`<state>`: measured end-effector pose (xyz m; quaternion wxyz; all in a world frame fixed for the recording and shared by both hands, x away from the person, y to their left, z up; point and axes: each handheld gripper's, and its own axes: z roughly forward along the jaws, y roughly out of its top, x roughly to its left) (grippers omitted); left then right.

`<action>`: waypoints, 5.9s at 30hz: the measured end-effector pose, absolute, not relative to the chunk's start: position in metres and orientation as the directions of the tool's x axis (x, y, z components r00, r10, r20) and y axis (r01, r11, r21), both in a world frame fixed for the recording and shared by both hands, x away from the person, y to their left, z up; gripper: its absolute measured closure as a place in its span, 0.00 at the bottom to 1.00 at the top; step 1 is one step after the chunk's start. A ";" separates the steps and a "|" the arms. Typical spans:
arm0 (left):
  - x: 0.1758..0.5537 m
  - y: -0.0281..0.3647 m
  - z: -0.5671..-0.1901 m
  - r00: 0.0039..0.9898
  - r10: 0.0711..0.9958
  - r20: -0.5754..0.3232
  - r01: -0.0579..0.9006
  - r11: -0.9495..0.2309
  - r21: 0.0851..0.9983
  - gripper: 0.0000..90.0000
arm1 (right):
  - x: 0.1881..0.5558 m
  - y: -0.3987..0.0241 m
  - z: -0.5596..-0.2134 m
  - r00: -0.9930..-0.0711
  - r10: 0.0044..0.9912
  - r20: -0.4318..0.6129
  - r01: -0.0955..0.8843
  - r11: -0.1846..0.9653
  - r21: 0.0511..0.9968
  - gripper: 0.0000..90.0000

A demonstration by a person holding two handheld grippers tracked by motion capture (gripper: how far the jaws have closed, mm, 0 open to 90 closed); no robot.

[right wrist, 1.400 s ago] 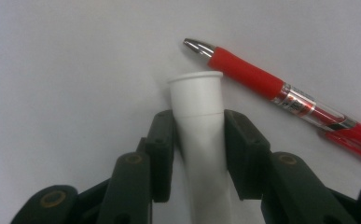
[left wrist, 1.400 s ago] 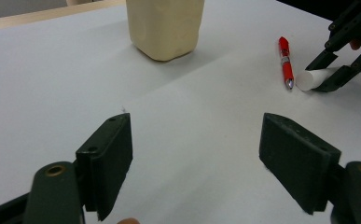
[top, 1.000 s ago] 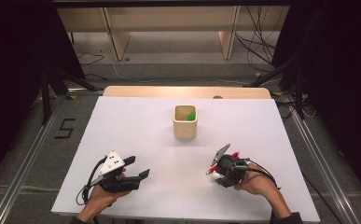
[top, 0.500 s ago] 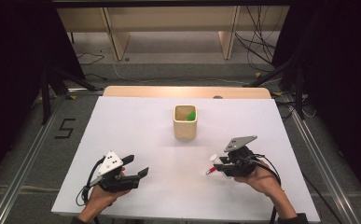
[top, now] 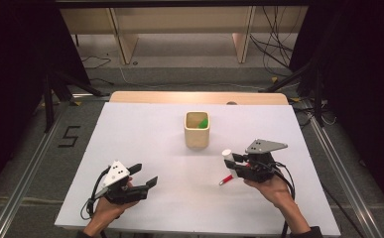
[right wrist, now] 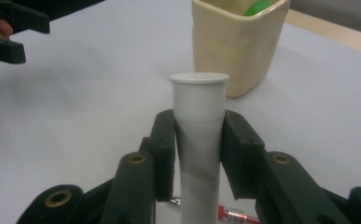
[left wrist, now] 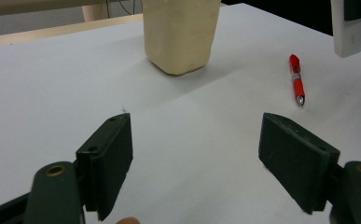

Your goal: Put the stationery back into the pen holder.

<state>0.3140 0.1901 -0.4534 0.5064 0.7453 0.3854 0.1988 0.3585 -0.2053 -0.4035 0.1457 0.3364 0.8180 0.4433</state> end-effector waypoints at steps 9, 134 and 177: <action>0.314 0.192 -0.454 0.618 0.780 -0.097 0.371 -0.180 0.911 0.28 | 0.365 -0.203 -0.400 -0.703 0.705 0.095 0.412 0.294 0.862 0.75; 0.315 0.193 -0.456 0.615 0.782 -0.103 0.361 -0.163 0.918 0.24 | 0.501 -0.086 -0.389 -0.554 0.814 0.172 0.478 0.142 0.867 0.75; 0.315 0.191 -0.457 0.615 0.783 -0.094 0.362 -0.174 0.916 0.24 | 0.451 -0.177 -0.361 -0.716 0.697 0.034 0.435 0.408 0.802 0.32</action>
